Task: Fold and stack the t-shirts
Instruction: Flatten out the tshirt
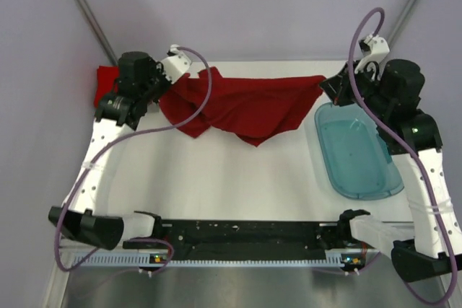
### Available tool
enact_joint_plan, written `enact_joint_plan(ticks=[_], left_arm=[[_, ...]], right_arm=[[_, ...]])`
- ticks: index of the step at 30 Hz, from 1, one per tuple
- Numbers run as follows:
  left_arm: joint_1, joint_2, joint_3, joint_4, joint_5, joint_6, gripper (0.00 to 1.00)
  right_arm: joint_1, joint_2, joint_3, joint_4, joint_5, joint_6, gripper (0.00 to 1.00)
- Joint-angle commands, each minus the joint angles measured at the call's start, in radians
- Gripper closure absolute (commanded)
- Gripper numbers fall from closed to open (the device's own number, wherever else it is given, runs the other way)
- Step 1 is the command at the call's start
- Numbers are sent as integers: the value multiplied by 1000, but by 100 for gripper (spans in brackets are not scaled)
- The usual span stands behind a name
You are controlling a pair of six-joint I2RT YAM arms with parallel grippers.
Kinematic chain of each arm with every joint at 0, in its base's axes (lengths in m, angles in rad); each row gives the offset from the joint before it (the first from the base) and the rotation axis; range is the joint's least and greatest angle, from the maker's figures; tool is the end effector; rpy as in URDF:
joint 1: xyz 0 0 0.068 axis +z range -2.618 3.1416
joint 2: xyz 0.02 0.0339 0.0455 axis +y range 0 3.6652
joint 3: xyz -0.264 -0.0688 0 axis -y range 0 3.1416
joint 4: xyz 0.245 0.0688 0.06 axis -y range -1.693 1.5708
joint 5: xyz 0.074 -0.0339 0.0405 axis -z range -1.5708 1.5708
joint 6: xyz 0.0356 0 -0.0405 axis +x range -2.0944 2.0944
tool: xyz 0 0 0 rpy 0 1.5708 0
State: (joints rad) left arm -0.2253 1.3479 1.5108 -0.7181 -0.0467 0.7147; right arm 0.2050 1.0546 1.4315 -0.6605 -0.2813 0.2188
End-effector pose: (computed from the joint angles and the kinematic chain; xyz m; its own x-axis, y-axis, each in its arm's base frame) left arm 0.2799 -0.0624 0.4122 -0.2672 0.7329 -0.6257 0.4761 0.6649 0.5755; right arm 0.1931 0.0502 0.4588 -0.3665 0.1368 -0.9203 -0.3862 0.8776 0.2842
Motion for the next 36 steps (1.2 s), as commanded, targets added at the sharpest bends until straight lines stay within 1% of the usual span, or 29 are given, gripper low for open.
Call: enact_joint_plan(ticks=[1, 4, 7, 9, 10, 13, 14, 15, 17, 18, 19, 21, 23, 24, 25, 27, 29, 30, 33, 36], left_arm=[[0, -85, 5, -72, -56, 48, 100], [-2, -125, -82, -139, 25, 77, 100], [-2, -170, -188, -260, 215, 153, 100], [-9, -196, -269, -383, 362, 233, 100], [-20, -207, -294, -447, 410, 261, 99], [-78, -213, -375, -598, 537, 311, 79], [-118, -210, -409, -622, 565, 315, 74], [-168, -208, -443, -633, 570, 296, 72], [-316, -205, -515, -620, 553, 226, 69], [-407, -204, -535, -613, 551, 200, 66], [-463, -201, -547, -616, 554, 177, 64], [-514, -191, -546, -616, 556, 166, 62], [-516, -191, -522, -566, 510, 146, 62], [-514, -188, -497, -526, 464, 114, 59], [-513, -184, -492, -450, 417, 59, 56], [-511, -158, -492, -309, 331, 5, 50], [-508, -103, -489, -200, 292, -14, 47], [-505, -66, -486, -175, 282, -14, 46], [-473, 58, -469, -132, 287, 38, 45], [-436, 143, -469, -141, 378, 213, 40]], right_arm=[[-16, -24, 57, -39, -25, -39, 100], [-18, -27, -15, -37, -111, -21, 100], [-16, -30, -106, -36, -168, 2, 100], [-16, -39, -164, -36, -173, 7, 100], [-16, -44, -187, -36, -173, 8, 100], [-15, -68, -262, -36, -171, 10, 100], [-16, -73, -288, -36, -171, 11, 100], [-16, -80, -313, -36, -170, 13, 100], [-16, -94, -371, -34, -164, 14, 100], [-16, -102, -388, -34, -157, 13, 100], [-16, -108, -405, -36, -154, 14, 100], [-15, -122, -427, -36, -145, 17, 100], [-16, -130, -442, -36, -134, 17, 100], [-16, -131, -448, -36, -133, 16, 100], [-16, -133, -454, -36, -131, 16, 100], [-15, -128, -463, -34, -130, 14, 100], [-16, -122, -473, -34, -127, 11, 100], [-18, -120, -477, -34, -125, 11, 100], [-16, -125, -487, -33, -118, 5, 100], [-18, -128, -493, -34, -104, -4, 100]])
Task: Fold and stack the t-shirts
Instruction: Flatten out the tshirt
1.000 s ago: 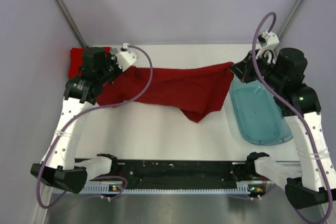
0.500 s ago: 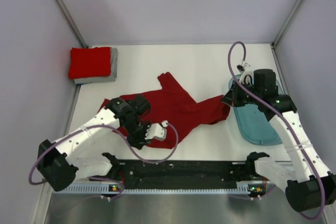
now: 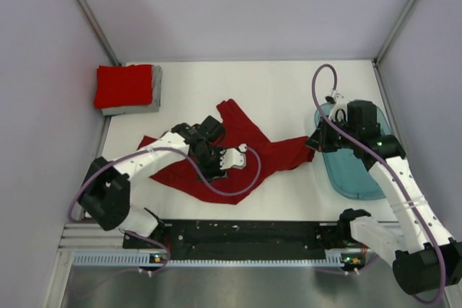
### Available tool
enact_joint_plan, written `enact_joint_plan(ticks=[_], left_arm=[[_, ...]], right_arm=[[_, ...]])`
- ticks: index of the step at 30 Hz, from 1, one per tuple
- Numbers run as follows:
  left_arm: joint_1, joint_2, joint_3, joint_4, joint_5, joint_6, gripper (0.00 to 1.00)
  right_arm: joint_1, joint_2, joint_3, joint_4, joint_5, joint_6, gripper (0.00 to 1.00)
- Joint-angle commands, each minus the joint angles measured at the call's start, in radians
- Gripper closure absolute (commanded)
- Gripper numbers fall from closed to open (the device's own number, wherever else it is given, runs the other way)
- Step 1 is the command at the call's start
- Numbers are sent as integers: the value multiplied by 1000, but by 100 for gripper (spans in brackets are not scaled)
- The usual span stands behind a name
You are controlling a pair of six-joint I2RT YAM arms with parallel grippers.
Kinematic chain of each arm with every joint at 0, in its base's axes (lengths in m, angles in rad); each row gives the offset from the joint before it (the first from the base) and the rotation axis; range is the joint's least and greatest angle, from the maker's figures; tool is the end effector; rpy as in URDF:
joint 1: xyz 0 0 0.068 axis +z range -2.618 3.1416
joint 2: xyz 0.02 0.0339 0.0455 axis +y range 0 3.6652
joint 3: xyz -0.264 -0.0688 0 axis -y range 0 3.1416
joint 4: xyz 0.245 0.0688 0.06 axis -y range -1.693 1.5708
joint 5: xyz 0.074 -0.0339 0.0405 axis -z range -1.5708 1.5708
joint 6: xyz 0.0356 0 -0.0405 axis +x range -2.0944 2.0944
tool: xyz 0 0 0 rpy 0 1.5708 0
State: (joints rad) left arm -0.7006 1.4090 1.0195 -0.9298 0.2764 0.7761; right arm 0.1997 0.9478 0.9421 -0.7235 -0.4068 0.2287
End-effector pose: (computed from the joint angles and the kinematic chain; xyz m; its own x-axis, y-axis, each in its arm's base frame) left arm 0.1878 -0.1711 0.2317 -0.0576 0.9301 -0.3627 0.9983 0.0562 -0.0143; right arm 0.1843 0.0517 0.3154 -0.7429 0.0621 -0.6665 -0.3111 0.8497 0.4258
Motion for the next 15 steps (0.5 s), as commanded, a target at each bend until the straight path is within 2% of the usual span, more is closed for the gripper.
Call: enact_joint_plan(ticks=[1, 6, 10, 13, 15], left_arm=[[39, 90, 13, 84, 67, 185, 40], [94, 105, 13, 183, 142, 319, 39], [170, 198, 76, 76, 188, 445, 40], [177, 280, 116, -24, 188, 514, 43], [177, 306, 123, -34, 201, 529, 43]], right_arm=[[-11, -18, -5, 29, 23, -15, 100], [-13, -15, -12, 32, 25, -11, 100], [-13, -23, -29, 30, 31, -12, 100], [-11, -27, -42, 32, 45, -12, 100], [-13, -24, -45, 35, 43, -12, 100]])
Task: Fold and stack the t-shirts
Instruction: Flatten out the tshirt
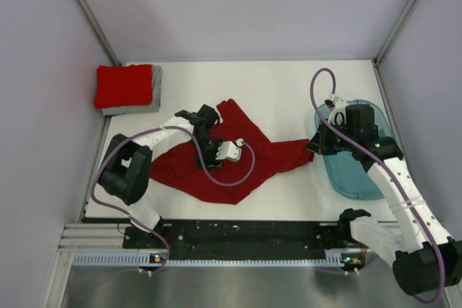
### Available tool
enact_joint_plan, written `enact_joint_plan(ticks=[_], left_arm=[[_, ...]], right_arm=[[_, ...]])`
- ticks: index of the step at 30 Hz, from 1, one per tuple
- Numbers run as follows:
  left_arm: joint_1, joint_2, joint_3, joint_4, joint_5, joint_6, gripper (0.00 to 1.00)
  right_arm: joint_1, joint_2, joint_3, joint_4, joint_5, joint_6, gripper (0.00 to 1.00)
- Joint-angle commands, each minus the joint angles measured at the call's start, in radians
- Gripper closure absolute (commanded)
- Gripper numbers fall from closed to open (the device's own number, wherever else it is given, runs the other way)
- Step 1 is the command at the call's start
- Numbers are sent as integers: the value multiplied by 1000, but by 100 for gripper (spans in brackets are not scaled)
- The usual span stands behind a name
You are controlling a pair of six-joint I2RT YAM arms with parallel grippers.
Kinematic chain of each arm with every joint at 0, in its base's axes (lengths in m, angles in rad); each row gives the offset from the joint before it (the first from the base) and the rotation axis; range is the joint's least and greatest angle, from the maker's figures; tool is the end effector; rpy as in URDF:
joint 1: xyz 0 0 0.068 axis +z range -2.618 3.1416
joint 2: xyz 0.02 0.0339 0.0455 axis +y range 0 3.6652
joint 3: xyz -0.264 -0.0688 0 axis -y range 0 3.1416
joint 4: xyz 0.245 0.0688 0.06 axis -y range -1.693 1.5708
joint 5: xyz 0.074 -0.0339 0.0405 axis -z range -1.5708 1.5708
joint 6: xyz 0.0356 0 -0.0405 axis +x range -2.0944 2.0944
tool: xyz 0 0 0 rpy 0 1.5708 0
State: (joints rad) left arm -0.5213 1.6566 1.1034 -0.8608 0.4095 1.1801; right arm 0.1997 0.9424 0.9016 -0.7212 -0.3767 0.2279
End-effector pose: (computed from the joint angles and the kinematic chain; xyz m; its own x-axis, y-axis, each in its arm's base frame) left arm 0.2525 -0.1613 0.1935 0.1461 0.8942 -0.4231 0.9865 -0.1637 -0.0054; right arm 0.1832 0.0504 0.3031 -0.7598 0.0606 -0.6474 -0.2809 0.8674 0.4108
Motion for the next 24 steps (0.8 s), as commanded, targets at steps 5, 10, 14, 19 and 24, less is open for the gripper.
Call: enact_joint_plan(ticks=[5, 10, 14, 19, 24], left_arm=[[-3, 75, 26, -61, 49, 122, 49], [-3, 104, 16, -76, -26, 119, 58], [-3, 86, -16, -86, -43, 133, 59], [1, 80, -25, -50, -72, 99, 70], [7, 59, 7, -70, -69, 72, 100]], right_arm=[[-11, -14, -13, 42, 7, -9, 100], [-10, -16, -18, 48, 4, -9, 100], [-11, -17, -17, 48, 9, -12, 100], [-13, -14, -12, 49, 16, -16, 100], [-13, -24, -3, 48, 35, -18, 100]])
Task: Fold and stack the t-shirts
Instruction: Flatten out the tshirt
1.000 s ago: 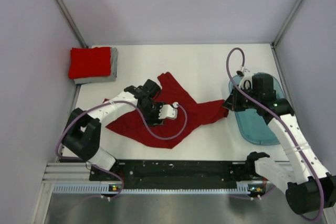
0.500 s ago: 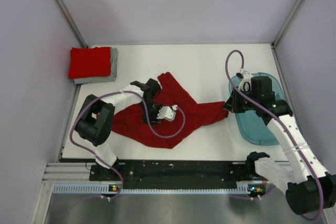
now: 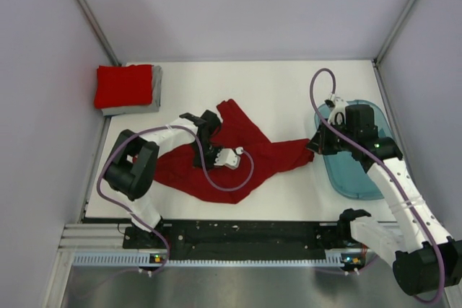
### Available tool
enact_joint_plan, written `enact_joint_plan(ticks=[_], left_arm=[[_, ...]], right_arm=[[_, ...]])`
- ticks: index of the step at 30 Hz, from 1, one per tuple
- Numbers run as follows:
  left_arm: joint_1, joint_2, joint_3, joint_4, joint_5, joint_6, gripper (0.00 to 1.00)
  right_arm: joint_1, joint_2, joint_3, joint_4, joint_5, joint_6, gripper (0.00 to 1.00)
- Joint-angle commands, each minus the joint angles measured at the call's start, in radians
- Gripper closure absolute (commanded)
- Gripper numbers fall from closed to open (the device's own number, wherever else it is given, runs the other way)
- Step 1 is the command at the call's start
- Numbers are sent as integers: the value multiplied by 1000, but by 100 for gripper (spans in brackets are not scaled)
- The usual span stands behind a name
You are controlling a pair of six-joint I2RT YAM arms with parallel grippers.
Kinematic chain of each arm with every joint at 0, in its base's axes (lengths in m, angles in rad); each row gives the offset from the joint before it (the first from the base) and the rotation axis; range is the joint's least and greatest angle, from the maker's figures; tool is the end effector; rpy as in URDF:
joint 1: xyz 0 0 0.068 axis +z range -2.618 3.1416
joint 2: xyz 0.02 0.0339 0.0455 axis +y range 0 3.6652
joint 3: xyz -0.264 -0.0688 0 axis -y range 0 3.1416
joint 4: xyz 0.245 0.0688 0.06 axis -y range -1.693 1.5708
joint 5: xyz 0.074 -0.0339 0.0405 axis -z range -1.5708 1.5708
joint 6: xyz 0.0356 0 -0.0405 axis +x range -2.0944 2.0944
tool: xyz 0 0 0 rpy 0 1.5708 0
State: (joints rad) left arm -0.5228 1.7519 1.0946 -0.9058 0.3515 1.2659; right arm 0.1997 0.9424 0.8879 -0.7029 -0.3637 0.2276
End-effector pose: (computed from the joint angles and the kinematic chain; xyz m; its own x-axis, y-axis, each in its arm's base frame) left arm 0.2529 -0.1599 0.1636 0.1893 0.9246 -0.3307 0.9679 -0.2325 -0.0960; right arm 0.1844 0.0502 0.2999 -0.7550 0.0623 -0.6527 -0.2755 0.8732 0.4021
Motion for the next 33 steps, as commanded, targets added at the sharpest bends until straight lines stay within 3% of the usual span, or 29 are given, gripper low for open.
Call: enact_joint_plan(ticks=[1, 10, 17, 25, 33], left_arm=[[17, -43, 27, -30, -11, -23, 100], [138, -199, 151, -87, 40, -132, 100], [311, -383, 344, -88, 53, -287, 100], [467, -612, 442, 41, -173, -408, 100], [622, -675, 740, -105, -379, -479, 100]], right_arm=[[-10, -27, 14, 29, 28, -17, 100], [-11, -24, 77, 5, 68, -10, 100], [-13, -7, 288, -59, 126, -34, 100], [-13, -33, 515, -194, 138, -66, 100], [-13, -143, 764, -337, -10, -102, 100]])
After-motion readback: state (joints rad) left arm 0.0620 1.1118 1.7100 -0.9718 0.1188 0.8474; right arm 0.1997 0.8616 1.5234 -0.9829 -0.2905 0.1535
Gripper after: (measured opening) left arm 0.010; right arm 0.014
